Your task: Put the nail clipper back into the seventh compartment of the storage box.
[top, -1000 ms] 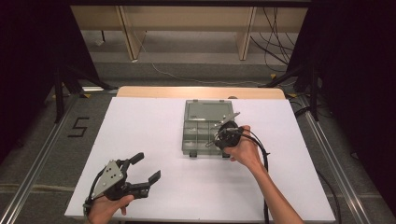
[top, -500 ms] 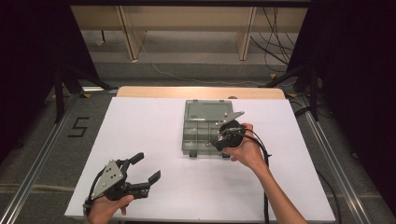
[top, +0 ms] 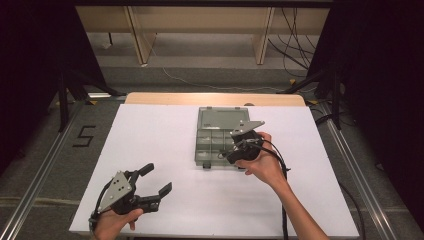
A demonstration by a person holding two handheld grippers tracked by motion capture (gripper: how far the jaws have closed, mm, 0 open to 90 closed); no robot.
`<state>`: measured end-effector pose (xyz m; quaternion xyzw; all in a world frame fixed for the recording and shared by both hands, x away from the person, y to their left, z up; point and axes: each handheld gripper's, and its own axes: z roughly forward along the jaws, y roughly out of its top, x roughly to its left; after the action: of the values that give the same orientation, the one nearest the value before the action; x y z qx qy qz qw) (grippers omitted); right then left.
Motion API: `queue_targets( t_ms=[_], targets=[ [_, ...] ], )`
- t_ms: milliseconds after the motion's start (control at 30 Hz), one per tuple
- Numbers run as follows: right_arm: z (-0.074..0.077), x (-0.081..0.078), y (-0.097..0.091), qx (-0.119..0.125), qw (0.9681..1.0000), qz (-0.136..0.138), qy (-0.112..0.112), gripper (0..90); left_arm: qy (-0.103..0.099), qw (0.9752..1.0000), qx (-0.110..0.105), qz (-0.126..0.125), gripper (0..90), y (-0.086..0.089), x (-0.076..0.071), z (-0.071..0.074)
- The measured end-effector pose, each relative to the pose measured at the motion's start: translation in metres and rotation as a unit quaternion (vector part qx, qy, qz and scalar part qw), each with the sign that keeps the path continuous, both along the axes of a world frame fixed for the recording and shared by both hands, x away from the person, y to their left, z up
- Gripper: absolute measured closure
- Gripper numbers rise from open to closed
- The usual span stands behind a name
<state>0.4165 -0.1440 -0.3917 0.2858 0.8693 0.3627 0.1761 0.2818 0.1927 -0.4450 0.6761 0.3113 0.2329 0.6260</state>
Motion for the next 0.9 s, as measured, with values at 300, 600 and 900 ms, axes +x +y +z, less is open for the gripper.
queue_targets(
  t_ms=[300, 600, 900],
  targets=[
    [0.004, -0.006, -0.001, 0.015, 0.9999, -0.002, -0.007, 29.9, 0.000, 1.0000, 0.000, 0.000, 15.7, 0.000, 0.000, 0.000],
    [0.009, -0.015, 0.001, 0.038, 0.9991, 0.008, -0.018, 29.5, -0.001, 1.0000, -0.001, 0.000, 15.7, 0.001, 0.000, 0.000],
    [0.011, -0.023, 0.002, 0.047, 0.9986, 0.016, -0.019, 26.3, 0.000, 1.0000, -0.002, 0.000, 15.7, 0.001, 0.000, 0.000]
  ],
)
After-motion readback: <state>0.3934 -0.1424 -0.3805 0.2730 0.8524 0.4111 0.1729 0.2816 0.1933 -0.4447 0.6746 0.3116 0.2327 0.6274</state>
